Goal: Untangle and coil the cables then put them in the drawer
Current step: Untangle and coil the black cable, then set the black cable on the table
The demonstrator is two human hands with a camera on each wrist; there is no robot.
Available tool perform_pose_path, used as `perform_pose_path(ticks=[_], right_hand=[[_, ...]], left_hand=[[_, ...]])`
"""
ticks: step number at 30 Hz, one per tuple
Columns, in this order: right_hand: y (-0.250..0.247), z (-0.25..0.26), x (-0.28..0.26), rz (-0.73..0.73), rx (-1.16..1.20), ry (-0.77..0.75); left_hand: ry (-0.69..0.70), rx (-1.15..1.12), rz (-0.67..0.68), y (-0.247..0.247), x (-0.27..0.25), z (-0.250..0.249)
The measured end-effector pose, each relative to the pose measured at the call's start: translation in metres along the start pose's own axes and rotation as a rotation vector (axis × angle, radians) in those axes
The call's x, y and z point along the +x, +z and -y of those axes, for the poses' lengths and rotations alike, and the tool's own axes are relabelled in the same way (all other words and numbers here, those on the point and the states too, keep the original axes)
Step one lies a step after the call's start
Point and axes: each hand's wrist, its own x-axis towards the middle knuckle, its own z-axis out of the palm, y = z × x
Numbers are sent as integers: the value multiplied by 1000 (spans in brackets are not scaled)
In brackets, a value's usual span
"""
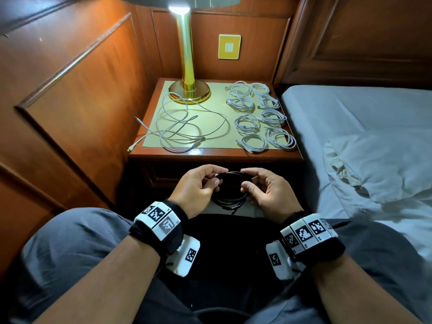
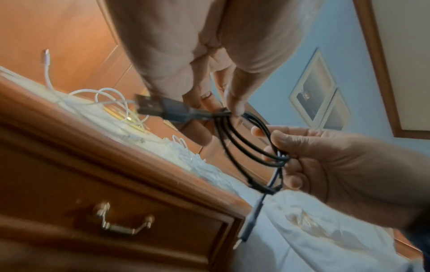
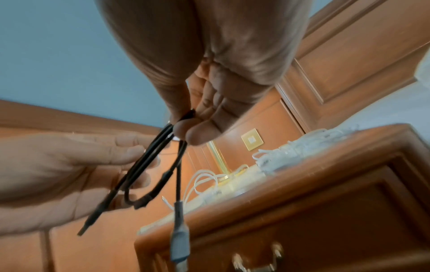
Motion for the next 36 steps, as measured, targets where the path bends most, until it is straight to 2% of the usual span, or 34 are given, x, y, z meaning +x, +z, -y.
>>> perform_pose_path(ticks=[5,8,10,14,17,20,24,29,36], right_hand=[[-21,32,41,-79,-28,-72],[-33,44,77,-115,-39,-78],[-36,45,102,-145,-52,-57],[-31,32,145,-164,-59,19],[-25,19,171,-115,-88,85],[-21,14,190,-42,-91,160],[-21,12,212,13,-54,233],[-15,3,234,-2,-37,351],[7,6,249,-15,-40,484]], left_hand=[[56,70,-33,-27,36,-10],[-2,41,-87,-50,68,-19],[-48,168,-107,-64,93,-16],[-169,614,28,-74,136,8],[-258,806,142,-72,164,28],[-257,918,201,-71,184,37],[-252,997,248,-74,199,46],[-273,967,113,-95,200,69],[-223,838,-30,-109,188,88]])
